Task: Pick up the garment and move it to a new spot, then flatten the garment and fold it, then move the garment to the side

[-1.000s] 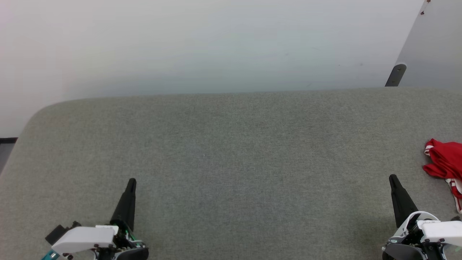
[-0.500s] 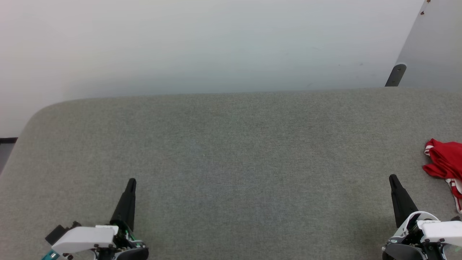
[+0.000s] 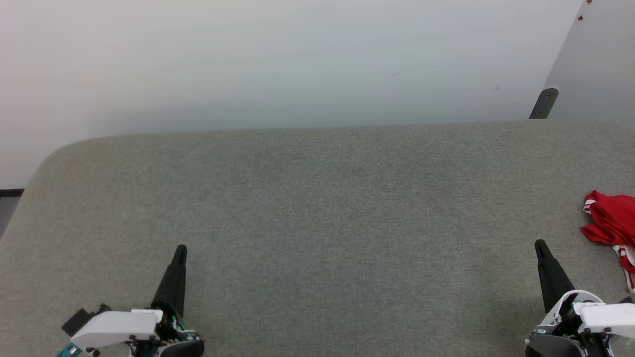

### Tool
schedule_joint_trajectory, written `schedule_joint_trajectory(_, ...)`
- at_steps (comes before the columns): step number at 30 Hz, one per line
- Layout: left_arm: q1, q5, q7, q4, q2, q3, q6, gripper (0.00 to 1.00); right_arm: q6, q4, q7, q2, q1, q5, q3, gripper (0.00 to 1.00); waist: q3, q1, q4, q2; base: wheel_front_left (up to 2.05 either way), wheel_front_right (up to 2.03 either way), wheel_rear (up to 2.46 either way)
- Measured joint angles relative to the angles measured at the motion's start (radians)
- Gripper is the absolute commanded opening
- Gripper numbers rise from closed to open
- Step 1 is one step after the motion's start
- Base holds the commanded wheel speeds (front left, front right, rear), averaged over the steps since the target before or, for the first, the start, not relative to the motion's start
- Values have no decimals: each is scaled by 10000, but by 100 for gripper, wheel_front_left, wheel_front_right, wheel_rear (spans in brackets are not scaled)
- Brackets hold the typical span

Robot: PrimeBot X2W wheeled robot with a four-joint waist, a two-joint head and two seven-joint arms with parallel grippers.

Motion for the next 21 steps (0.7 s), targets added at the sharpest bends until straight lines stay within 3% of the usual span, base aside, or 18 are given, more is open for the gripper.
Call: schedule_joint_trajectory(21, -4, 13, 35, 2, -17, 25, 0, 0, 0, 0, 2, 2, 0, 0, -6, 0, 0, 0, 0, 0, 0, 0, 0)
